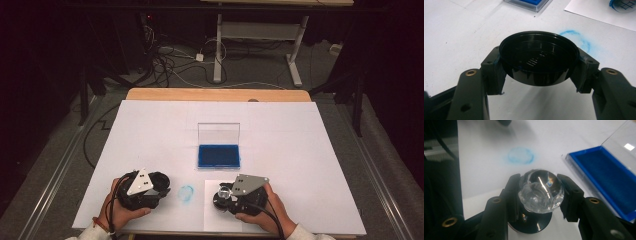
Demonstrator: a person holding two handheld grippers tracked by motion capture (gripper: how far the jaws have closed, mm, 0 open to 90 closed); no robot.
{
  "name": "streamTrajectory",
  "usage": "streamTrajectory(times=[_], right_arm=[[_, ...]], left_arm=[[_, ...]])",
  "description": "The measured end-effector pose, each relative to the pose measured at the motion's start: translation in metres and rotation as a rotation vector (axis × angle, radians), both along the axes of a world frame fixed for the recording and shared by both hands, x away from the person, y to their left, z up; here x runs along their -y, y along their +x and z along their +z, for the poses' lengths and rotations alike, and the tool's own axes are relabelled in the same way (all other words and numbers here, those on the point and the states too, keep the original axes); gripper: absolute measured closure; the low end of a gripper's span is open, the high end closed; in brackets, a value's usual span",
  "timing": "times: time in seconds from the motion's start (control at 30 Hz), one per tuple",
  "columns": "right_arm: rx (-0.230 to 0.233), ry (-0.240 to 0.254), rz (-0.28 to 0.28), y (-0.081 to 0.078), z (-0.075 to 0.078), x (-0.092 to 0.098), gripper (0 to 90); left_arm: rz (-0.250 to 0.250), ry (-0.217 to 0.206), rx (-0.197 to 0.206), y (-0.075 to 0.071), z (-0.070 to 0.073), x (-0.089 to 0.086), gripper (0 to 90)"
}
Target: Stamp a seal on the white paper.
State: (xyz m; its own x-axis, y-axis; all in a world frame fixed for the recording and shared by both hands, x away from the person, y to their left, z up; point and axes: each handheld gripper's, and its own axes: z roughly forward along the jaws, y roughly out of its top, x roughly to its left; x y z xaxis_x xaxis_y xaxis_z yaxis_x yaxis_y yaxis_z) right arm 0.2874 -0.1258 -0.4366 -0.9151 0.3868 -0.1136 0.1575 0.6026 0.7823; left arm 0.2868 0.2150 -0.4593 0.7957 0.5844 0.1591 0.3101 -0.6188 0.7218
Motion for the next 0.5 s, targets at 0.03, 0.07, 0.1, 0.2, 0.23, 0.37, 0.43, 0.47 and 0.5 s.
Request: streamTrajectory(times=[0.03,0.07,0.1,0.2,0.23,0.37,0.43,0.47,0.5], right_arm=[[0.003,0.02,-0.004,0.001,0.004,0.002,57.4],[0.008,0.031,-0.006,0.001,0.008,0.004,57.4],[0.02,0.042,-0.011,0.001,0.011,0.006,57.4],[0.036,0.071,-0.023,0.001,0.019,0.012,57.4],[0.046,0.075,-0.029,0.0,0.021,0.013,57.4],[0.059,0.1,-0.05,0.002,0.028,0.021,57.4],[0.059,0.099,-0.052,0.002,0.028,0.022,57.4],[0.059,0.094,-0.048,0.001,0.027,0.022,57.4],[0.059,0.086,-0.041,0.001,0.026,0.021,57.4]], left_arm=[[0.0,0.0,0.0,0.0,0.0,0.0,37.0],[0.0,0.001,0.0,0.0,0.0,0.0,37.0],[0.0,0.001,0.001,0.0,0.0,0.0,37.0],[0.002,-0.002,0.003,-0.001,0.0,-0.001,37.1],[0.002,-0.002,0.003,-0.001,0.0,-0.001,37.0],[0.0,0.001,0.0,0.0,0.0,0.0,37.0],[0.0,0.002,0.0,0.0,0.0,0.0,37.0],[0.0,0.003,0.0,0.0,0.0,0.001,37.0],[0.0,0.003,0.0,0.0,0.0,0.001,37.0]])
